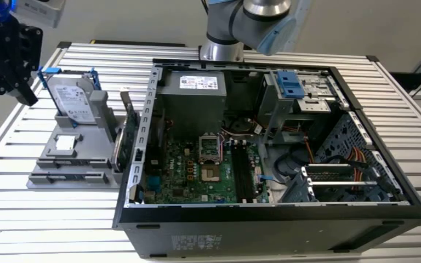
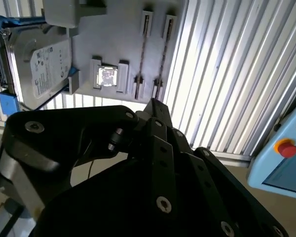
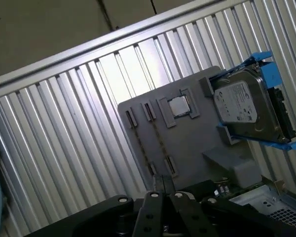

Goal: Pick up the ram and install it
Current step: 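Pick up the ram and move it above insertion slot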

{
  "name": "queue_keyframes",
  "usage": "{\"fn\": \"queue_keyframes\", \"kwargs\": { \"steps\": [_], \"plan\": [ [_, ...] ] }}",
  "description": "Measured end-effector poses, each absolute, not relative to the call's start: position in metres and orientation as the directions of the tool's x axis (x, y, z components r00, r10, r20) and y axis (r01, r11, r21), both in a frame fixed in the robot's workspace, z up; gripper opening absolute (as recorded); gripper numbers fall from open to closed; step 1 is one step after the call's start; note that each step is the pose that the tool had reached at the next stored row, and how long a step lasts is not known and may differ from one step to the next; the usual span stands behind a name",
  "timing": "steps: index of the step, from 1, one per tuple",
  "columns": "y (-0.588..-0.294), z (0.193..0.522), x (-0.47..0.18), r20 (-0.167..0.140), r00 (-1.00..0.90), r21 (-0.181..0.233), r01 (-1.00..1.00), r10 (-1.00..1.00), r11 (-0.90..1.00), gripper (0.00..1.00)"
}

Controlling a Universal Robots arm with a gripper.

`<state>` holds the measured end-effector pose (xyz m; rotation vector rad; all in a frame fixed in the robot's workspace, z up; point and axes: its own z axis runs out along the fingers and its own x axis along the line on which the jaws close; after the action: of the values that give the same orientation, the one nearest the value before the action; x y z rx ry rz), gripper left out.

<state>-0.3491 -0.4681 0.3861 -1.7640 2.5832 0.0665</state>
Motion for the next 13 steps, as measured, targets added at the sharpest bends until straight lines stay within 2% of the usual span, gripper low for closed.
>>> {"fn": "queue_keyframes", "kwargs": {
  "steps": [13],
  "plan": [
    [-0.4681, 0.386, -0.349, -0.036, -0.15, 0.022, -0.988, -0.988, 0.15, 0.0]
  ]
}}
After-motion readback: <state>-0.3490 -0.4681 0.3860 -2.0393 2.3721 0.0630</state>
